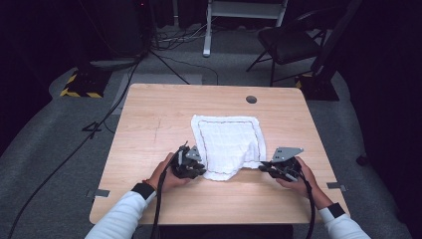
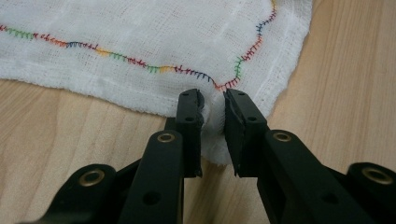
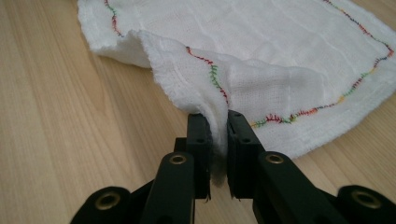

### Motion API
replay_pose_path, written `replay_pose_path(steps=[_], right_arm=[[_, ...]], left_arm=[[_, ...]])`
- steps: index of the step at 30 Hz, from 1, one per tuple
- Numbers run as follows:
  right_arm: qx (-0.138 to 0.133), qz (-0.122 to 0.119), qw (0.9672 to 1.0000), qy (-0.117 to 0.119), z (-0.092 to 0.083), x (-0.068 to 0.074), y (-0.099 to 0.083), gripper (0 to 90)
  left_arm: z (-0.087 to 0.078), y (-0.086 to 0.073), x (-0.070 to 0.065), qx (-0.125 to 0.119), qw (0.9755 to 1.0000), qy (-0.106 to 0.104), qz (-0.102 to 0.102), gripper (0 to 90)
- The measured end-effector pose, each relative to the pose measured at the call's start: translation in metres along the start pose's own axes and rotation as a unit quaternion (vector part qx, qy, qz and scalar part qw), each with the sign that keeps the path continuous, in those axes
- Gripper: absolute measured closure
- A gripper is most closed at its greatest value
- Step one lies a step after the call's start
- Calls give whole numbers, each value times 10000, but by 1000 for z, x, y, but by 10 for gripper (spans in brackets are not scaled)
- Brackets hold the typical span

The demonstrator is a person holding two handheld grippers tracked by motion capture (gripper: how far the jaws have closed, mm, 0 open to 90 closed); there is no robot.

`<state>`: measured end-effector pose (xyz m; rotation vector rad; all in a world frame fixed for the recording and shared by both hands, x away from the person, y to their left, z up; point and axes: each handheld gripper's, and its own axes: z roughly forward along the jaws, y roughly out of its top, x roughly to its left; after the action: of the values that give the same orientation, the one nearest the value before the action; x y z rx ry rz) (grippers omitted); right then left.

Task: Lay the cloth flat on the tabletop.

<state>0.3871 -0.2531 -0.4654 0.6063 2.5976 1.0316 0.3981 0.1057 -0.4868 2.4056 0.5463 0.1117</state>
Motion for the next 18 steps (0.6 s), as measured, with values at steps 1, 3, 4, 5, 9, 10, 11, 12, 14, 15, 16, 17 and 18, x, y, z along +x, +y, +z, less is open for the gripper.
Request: replay_pose_path(steps=[1, 3, 4, 5, 9, 10, 11, 12, 14, 15, 16, 17, 18], right_arm=[[22, -10, 10000, 12, -2, 0, -2, 819], [53, -18, 10000, 3, -5, 1, -5, 819], [81, -25, 10000, 20, -9, 2, -9, 818], [112, -17, 9999, 22, -11, 2, -12, 817], [209, -61, 9998, -3, -15, 3, -19, 814], [252, -60, 9997, -19, -15, 4, -21, 815], [283, -61, 9996, -2, -14, 5, -23, 815], [343, -53, 9994, 20, -15, 6, -27, 816], [349, -29, 9994, 25, -16, 6, -29, 816], [349, -29, 9994, 25, -16, 6, -29, 816], [328, 17, 9994, 55, -17, 7, -31, 817], [306, 38, 9995, 89, -18, 7, -33, 821], [306, 58, 9995, 90, -18, 9, -34, 814]], left_arm=[[-1, 0, 0, -14, 10000, -14, -26, 771], [-1, -1, -1, -29, 10000, -7, -82, 772], [-3, -4, 1, -54, 9998, -98, -141, 781], [-4, -6, 1, -56, 9997, -112, -191, 783], [-8, -11, 2, -114, 9993, -239, -281, 801], [-10, -12, 2, -123, 9993, -234, -280, 809], [-12, -13, 1, -159, 9991, -261, -296, 816], [-14, -15, 0, -159, 9990, -309, -288, 848], [-16, -18, -2, -178, 9988, -348, -290, 863], [-16, -18, -2, -178, 9988, -348, -290, 869], [-17, -19, -3, -197, 9988, -348, -282, 869], [-17, -19, -4, -176, 9989, -345, -254, 874], [-16, -18, -6, -145, 9990, -350, -255, 878]])
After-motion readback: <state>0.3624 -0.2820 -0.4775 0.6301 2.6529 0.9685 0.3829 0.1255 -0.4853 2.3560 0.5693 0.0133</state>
